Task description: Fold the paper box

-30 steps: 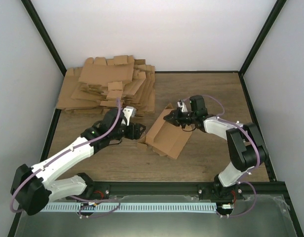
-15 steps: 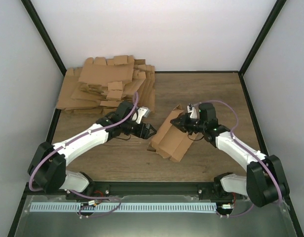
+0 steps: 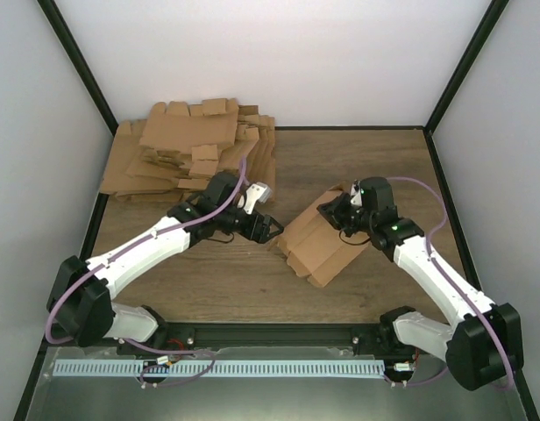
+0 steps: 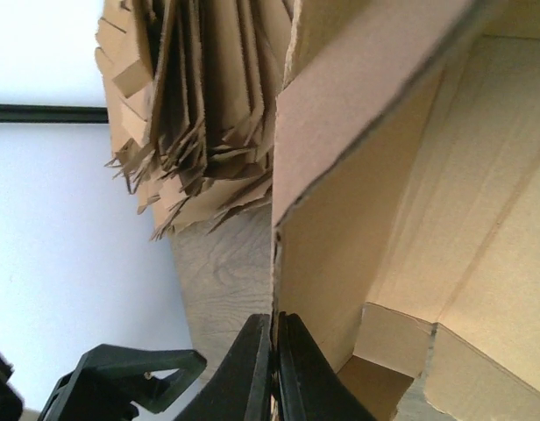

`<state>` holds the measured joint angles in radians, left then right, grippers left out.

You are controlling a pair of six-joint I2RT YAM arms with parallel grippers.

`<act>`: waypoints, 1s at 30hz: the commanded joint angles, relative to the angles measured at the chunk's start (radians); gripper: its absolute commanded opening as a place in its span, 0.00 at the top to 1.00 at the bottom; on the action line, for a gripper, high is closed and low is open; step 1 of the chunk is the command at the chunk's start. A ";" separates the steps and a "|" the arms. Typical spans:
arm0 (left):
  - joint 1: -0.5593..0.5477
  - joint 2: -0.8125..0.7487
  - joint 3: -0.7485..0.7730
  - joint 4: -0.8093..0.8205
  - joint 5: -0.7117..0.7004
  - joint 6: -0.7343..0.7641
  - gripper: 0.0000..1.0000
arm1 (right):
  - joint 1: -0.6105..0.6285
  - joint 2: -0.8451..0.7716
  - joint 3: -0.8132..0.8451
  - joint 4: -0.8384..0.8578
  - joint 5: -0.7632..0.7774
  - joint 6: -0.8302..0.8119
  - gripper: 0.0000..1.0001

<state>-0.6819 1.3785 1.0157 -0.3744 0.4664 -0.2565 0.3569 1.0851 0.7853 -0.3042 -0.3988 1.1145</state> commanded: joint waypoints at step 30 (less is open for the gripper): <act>-0.233 0.149 0.165 -0.158 -0.462 0.028 0.12 | 0.006 0.265 -0.123 0.447 -0.236 -0.111 0.97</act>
<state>-0.8894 1.5036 1.1446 -0.5415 0.0338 -0.2058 0.3569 1.3270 0.6605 0.0933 -0.6117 1.0466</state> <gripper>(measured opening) 0.884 0.031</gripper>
